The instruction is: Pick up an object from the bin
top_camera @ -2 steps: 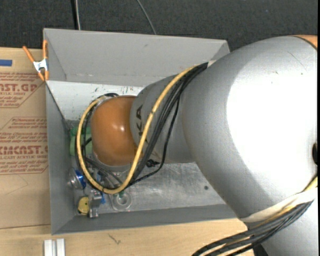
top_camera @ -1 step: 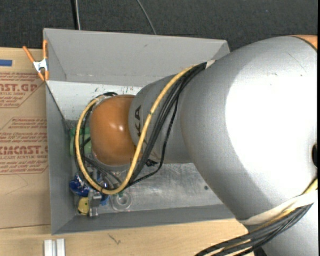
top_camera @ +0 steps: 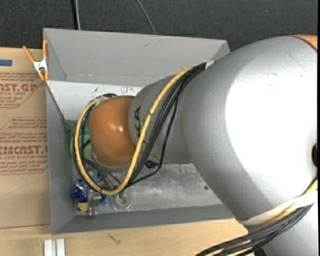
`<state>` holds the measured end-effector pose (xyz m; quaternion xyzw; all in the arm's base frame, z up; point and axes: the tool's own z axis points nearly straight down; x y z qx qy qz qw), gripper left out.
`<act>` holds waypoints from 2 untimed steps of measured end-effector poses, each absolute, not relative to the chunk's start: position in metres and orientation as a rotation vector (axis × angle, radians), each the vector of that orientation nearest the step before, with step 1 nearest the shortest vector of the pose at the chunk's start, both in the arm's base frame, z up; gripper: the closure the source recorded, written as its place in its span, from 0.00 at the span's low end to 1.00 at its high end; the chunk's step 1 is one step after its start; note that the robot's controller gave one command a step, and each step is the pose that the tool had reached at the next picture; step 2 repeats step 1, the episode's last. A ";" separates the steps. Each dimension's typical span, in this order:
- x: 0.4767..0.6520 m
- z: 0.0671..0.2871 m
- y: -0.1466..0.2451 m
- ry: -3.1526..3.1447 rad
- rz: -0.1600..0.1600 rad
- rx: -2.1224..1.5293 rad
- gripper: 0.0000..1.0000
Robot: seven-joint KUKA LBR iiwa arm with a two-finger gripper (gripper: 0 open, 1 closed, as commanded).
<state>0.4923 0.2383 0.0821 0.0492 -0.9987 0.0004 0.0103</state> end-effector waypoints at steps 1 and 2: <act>0.494 0.153 0.240 -3.145 -0.006 0.157 1.00; 0.494 0.153 0.240 -3.145 -0.006 0.157 1.00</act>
Offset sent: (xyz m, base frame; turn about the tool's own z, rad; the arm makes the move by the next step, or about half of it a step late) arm -0.0001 0.0000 0.0666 0.0000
